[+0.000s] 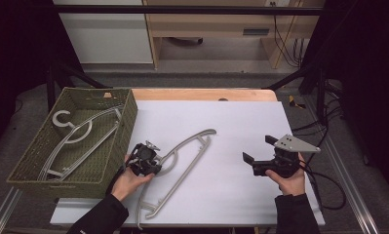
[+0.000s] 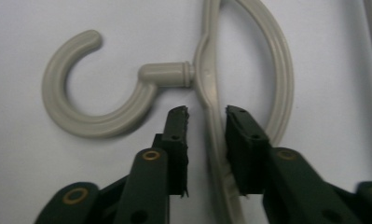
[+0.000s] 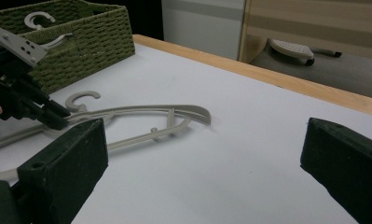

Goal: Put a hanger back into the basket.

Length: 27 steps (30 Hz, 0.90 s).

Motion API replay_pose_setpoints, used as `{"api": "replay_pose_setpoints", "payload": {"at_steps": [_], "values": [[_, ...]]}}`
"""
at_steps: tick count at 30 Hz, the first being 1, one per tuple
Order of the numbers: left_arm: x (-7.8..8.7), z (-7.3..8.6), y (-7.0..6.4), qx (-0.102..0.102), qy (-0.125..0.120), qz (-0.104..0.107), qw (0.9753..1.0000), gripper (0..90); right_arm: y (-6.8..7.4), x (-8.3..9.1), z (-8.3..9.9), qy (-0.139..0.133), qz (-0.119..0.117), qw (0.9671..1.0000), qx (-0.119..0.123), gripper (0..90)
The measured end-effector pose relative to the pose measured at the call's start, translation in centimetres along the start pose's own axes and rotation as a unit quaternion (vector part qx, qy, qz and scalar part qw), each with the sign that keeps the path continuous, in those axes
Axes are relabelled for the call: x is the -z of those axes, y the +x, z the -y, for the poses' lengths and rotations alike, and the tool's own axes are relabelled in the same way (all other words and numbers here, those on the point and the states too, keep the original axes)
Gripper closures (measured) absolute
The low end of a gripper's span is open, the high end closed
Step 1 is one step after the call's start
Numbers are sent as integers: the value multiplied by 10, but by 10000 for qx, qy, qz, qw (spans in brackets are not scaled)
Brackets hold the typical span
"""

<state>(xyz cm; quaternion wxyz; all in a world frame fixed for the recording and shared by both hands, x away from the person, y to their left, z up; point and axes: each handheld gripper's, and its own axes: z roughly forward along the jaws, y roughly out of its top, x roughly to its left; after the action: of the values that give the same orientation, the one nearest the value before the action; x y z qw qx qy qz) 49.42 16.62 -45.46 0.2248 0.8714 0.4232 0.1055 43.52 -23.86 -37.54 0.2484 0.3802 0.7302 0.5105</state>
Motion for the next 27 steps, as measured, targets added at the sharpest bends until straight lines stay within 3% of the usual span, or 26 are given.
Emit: {"api": "replay_pose_setpoints", "payload": {"at_steps": [3, 8, 11, 13, 15, 17, 20, 21, 23, 25, 27], "values": [[1, 0, 0, 94, 37, 46, 9999, 780, 1, 0, -1, 0, -7, 10000, 18, 8], [2, 2, 7, 226, 62, 313, 9992, 790, 0, 2, -1, -8, 7, 10000, 21, 8], [1, 2, -1, 47, 85, 63, 9999, 777, 0, 3, -1, -35, -12, 10000, 17, 8], [1, 2, -3, 14, 92, 19, 10000, 776, 1, 3, -2, -33, -3, 10000, 28, 8], [1, 3, -1, 146, 40, 89, 9998, 778, 2, 3, -3, -53, -20, 10000, 24, 8], [1, 4, -3, 79, 63, -30, 9999, 784, 3, 3, -4, -65, -6, 10000, 13, 9], [1, 2, -8, 131, 97, -185, 9997, 798, 4, 1, -3, -26, -21, 10000, 4, 9], [1, 2, -8, 131, 97, -185, 9997, 802, 4, 1, -3, -26, -21, 10000, 4, 9], [1, 3, -5, 363, 7, -86, 9993, 812, 4, 0, -3, 0, -42, 10000, 28, 8], [1, 4, -2, 419, -24, 13, 9991, 818, 4, 1, -3, -9, -47, 10000, 26, 8], [3, 5, -2, 415, -90, -15, 9991, 820, 2, 2, -2, -16, -49, 10000, 27, 8]]}}
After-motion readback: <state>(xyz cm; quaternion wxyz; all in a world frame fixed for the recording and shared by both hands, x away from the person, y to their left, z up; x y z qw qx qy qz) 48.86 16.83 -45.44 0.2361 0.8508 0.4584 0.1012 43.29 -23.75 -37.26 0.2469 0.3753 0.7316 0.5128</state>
